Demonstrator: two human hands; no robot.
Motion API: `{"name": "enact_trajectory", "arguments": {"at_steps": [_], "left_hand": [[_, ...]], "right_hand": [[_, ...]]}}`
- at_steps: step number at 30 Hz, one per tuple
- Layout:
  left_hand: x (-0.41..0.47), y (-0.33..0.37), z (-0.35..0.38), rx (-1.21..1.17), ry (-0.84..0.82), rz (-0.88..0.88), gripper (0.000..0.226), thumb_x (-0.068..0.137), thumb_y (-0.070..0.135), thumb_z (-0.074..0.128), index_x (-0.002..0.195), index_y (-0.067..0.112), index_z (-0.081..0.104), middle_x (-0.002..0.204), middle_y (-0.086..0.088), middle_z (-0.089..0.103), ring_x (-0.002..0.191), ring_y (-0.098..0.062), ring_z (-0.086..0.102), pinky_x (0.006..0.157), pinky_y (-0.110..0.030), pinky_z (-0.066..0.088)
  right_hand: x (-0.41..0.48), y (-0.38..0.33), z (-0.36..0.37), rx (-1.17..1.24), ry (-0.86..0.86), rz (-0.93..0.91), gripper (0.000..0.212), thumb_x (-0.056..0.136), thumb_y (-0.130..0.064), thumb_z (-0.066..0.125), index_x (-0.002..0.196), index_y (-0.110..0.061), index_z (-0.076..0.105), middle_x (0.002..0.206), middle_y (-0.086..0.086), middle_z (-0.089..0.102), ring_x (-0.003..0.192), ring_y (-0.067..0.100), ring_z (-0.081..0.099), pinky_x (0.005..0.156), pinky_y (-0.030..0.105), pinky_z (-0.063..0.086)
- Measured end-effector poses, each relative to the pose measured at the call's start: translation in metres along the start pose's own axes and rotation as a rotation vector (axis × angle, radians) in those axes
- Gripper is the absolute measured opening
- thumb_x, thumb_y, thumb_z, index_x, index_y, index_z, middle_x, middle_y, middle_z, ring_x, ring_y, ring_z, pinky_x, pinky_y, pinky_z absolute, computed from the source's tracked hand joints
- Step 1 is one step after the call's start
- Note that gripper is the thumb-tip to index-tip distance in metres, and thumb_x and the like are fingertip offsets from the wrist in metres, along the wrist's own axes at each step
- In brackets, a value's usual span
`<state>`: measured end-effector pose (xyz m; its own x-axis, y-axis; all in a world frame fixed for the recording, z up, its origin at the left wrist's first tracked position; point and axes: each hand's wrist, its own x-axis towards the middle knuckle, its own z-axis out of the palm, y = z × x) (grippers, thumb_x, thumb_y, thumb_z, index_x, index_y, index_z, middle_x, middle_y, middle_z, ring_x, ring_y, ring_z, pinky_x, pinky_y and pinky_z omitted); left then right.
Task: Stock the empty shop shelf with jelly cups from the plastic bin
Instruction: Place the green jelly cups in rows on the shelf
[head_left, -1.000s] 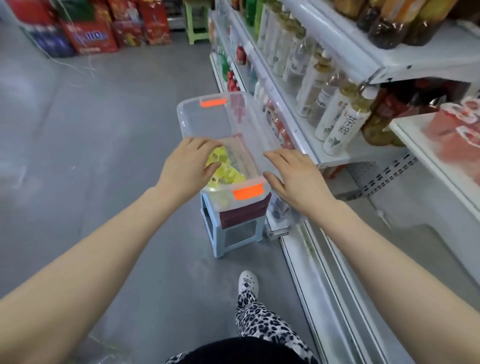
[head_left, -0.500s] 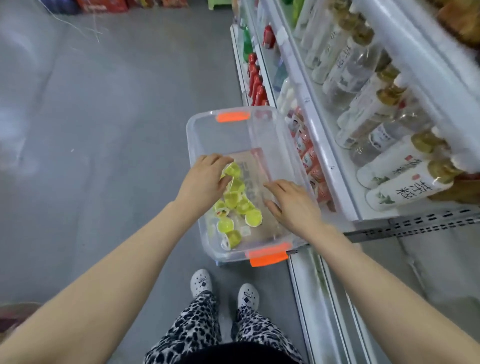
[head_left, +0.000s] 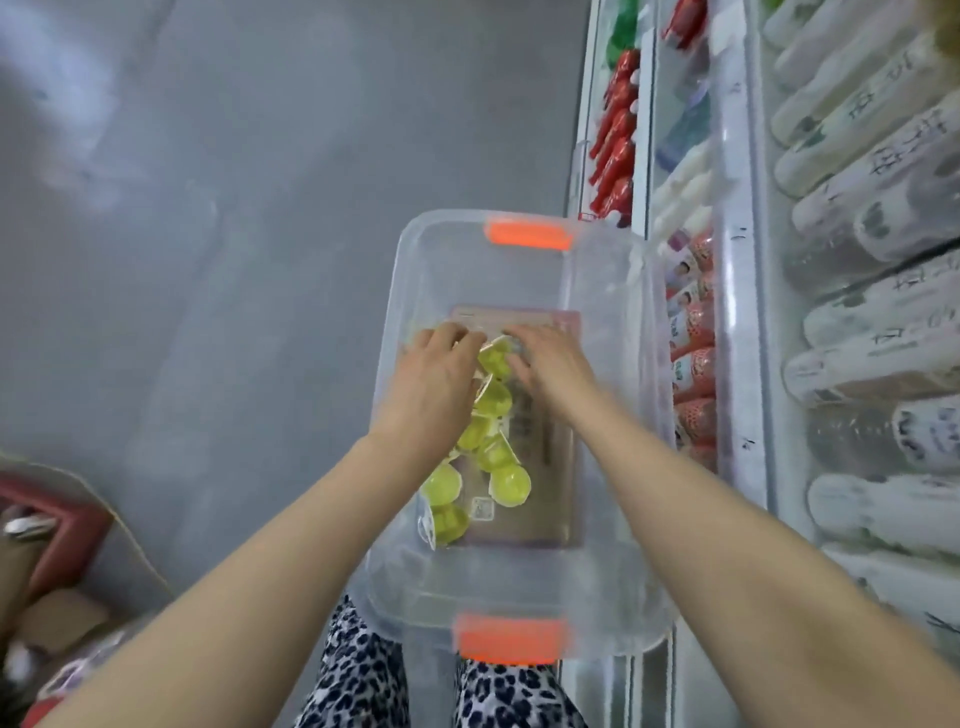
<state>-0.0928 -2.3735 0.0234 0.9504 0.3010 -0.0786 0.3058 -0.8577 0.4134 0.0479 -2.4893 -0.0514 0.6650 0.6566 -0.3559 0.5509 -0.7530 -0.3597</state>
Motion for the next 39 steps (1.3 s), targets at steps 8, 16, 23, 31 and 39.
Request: {"name": "enact_trajectory", "arguments": {"at_steps": [8,16,23,31,39], "left_hand": [[0.020,0.005,0.031,0.072,-0.086,-0.143,0.044,0.090,0.014,0.062,0.133,0.010,0.051,0.130,-0.012,0.051,0.115,-0.033,0.047,0.095,-0.037,0.037],[0.052,-0.003,0.085,0.237,-0.412,-0.189,0.041,0.092,0.012,0.056,0.133,0.018,0.051,0.133,-0.004,0.052,0.123,-0.030,0.041,0.098,-0.038,0.044],[0.059,-0.002,0.095,0.466,-0.457,0.029,0.034,0.092,0.020,0.055,0.125,0.027,0.055,0.124,0.007,0.059,0.120,-0.025,0.040,0.092,-0.036,0.038],[0.048,0.006,0.080,0.316,-0.347,-0.042,0.043,0.089,0.021,0.063,0.126,0.012,0.043,0.124,-0.011,0.050,0.110,-0.031,0.052,0.093,-0.036,0.040],[0.016,0.024,0.025,-0.185,-0.193,-0.025,0.053,0.078,0.021,0.071,0.122,0.008,0.046,0.122,-0.011,0.048,0.103,-0.030,0.053,0.079,-0.032,0.039]], "right_hand": [[0.035,0.003,0.023,0.179,-0.085,0.112,0.037,0.088,-0.031,0.064,0.119,-0.015,0.053,0.119,0.013,0.063,0.112,0.032,0.057,0.092,0.037,0.036],[0.014,0.010,-0.018,0.376,0.203,0.257,0.028,0.091,-0.021,0.061,0.115,-0.015,0.051,0.116,0.012,0.056,0.104,0.033,0.057,0.079,0.030,0.037],[0.005,0.013,-0.023,0.397,0.229,0.256,0.028,0.091,-0.023,0.063,0.116,-0.016,0.052,0.116,0.008,0.058,0.103,0.029,0.057,0.075,0.027,0.032],[-0.022,0.004,-0.041,0.424,0.301,0.142,0.030,0.090,-0.023,0.065,0.116,-0.016,0.052,0.115,0.004,0.057,0.103,0.023,0.057,0.080,0.025,0.036],[-0.087,-0.015,-0.063,0.457,0.486,0.108,0.029,0.089,-0.025,0.066,0.114,-0.017,0.052,0.113,0.001,0.057,0.101,0.019,0.057,0.087,0.039,0.049]]}}
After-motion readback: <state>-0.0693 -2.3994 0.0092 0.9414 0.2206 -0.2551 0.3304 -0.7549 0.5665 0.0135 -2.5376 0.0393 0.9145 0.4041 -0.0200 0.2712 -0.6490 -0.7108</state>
